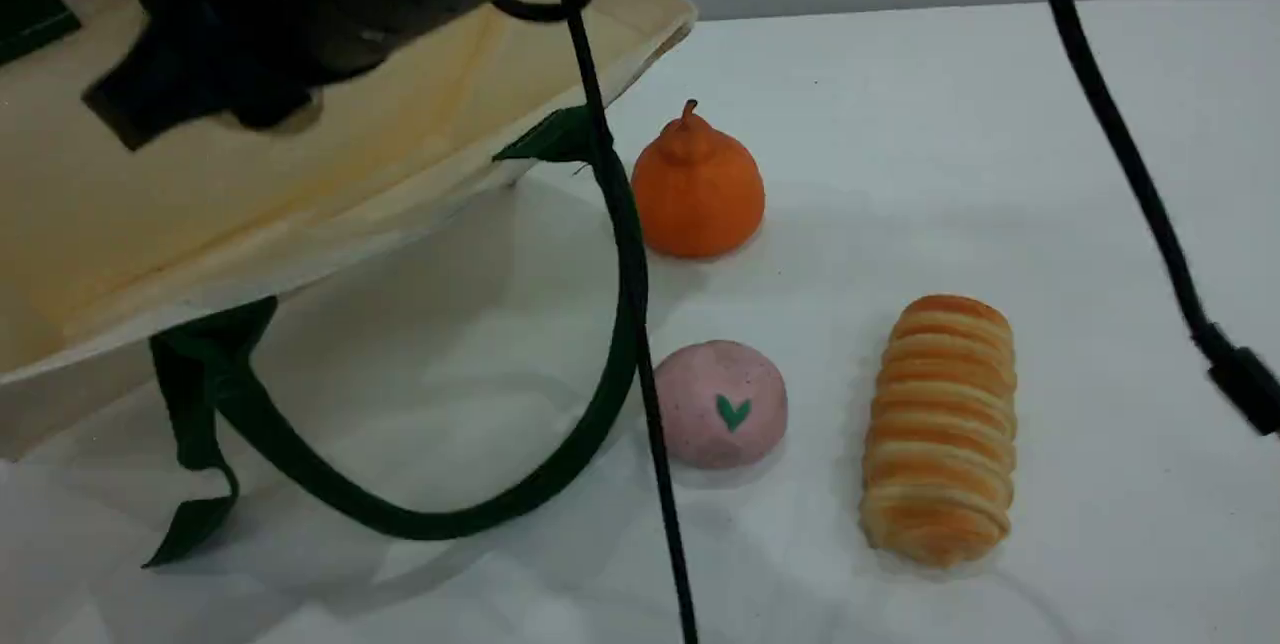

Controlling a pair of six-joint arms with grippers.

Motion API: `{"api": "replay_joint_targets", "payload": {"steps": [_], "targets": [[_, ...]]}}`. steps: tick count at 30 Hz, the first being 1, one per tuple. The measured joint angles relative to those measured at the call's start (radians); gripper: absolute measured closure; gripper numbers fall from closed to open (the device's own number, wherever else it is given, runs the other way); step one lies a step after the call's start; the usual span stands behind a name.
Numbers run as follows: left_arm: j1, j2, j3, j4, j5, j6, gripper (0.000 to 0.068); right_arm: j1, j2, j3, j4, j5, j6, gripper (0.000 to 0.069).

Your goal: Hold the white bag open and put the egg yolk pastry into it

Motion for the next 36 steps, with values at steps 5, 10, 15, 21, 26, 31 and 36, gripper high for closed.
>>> {"api": "replay_joint_targets", "payload": {"steps": [5,10,15,21,26,31,36], "targets": [[0.000,0.000,0.000,0.000,0.000,0.000,0.0607,0.000,0.034,0.000,0.000,-0.037,-0.003,0.0385],[0.000,0.000,0.000,-0.002,0.000,0.000,0.0607,-0.006,0.070,0.000,0.030,-0.057,-0.002,0.0218],[0.000,0.000,0.000,-0.001,0.000,0.000,0.0607,-0.034,0.069,0.000,0.085,-0.052,-0.004,0.0127],[0.000,0.000,0.000,0.005,0.000,0.000,0.0607,-0.090,0.013,0.003,0.082,0.111,-0.009,0.0120],[0.000,0.000,0.000,0.007,0.000,0.001,0.0607,-0.148,-0.084,0.003,0.064,0.302,-0.009,0.0120],[0.000,0.000,0.000,0.004,0.000,0.001,0.0607,-0.231,-0.190,0.003,0.051,0.485,-0.009,0.0120],[0.000,0.000,0.000,0.004,0.000,0.001,0.0607,-0.346,-0.292,0.003,0.047,0.587,0.001,0.0120]]}}
